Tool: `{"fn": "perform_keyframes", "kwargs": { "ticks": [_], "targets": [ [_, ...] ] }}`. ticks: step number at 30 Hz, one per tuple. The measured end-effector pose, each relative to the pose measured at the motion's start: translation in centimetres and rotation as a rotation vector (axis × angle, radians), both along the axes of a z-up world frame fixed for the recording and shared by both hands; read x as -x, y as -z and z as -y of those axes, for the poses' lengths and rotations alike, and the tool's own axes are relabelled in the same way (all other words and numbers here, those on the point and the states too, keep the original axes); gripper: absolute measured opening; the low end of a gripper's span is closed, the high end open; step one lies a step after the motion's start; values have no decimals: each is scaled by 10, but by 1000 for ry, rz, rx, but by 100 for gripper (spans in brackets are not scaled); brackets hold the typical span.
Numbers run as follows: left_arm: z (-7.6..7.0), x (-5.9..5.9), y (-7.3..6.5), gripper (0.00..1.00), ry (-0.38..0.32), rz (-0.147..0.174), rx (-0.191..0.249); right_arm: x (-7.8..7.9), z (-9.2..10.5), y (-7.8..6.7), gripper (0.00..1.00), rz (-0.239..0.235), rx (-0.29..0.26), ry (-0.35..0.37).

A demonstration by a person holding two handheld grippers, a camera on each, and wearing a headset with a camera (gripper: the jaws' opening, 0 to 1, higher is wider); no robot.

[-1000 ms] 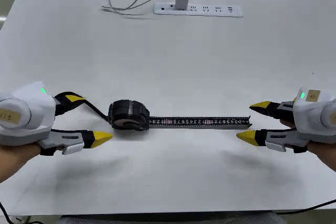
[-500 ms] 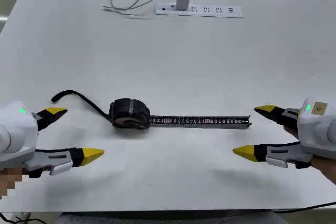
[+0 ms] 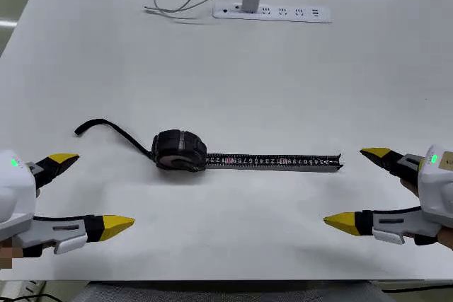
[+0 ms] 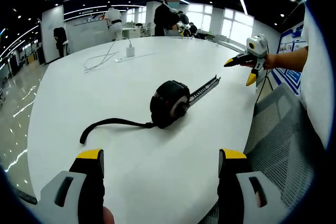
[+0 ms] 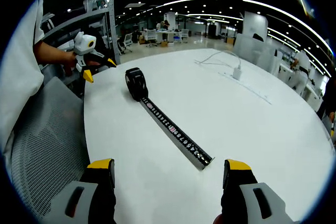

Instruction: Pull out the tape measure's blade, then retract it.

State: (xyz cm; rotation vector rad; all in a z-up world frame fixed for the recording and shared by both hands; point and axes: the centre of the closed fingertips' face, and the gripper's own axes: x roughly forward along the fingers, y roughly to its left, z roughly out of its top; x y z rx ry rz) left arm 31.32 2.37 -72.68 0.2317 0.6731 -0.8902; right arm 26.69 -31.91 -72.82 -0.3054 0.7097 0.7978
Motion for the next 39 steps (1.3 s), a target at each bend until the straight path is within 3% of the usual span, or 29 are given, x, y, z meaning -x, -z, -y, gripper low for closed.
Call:
{"fn": "perform_keyframes", "kwargs": {
  "ticks": [10, 17, 22, 39],
  "targets": [
    [-7, 12, -2, 98, -47, 1, 31, 21, 8, 4, 91, -27, -8, 52],
    [-13, 25, 0, 99, -70, -17, 37, 34, 11, 7, 99, -35, -5, 76],
    [-16, 30, -1, 99, -85, -16, 45, 39, 16, 8, 99, -31, -21, 108],
    [-15, 30, -4, 99, -107, -4, 51, 44, 19, 12, 99, -32, -26, 126]
  ]
}}
